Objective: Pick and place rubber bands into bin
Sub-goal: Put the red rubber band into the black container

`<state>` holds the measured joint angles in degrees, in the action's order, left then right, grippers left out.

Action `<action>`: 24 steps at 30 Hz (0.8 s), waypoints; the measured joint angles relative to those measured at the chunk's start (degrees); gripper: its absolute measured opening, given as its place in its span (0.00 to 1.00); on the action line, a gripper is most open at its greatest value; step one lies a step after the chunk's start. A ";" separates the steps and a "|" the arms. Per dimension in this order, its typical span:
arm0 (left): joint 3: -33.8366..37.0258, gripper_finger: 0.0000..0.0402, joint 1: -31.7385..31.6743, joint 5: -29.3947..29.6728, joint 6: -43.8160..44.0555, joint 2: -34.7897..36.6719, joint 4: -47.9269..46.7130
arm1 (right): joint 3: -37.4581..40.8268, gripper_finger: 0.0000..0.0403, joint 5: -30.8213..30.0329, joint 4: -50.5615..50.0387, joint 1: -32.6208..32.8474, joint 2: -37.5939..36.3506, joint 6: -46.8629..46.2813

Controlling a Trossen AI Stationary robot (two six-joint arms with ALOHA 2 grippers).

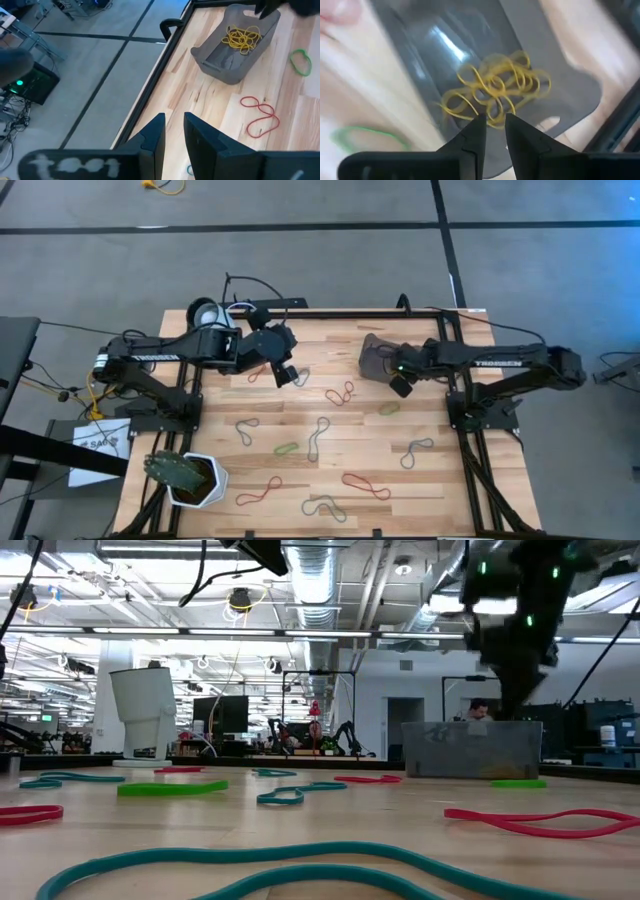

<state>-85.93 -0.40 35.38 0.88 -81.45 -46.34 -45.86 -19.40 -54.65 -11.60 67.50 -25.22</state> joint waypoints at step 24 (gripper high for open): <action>42.08 0.15 10.32 0.06 26.88 47.99 3.51 | 29.74 0.16 -4.88 52.04 29.51 -38.05 15.12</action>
<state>-43.85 9.91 35.44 27.76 -33.46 -42.83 -16.12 -24.27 -2.61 17.91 29.45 -10.10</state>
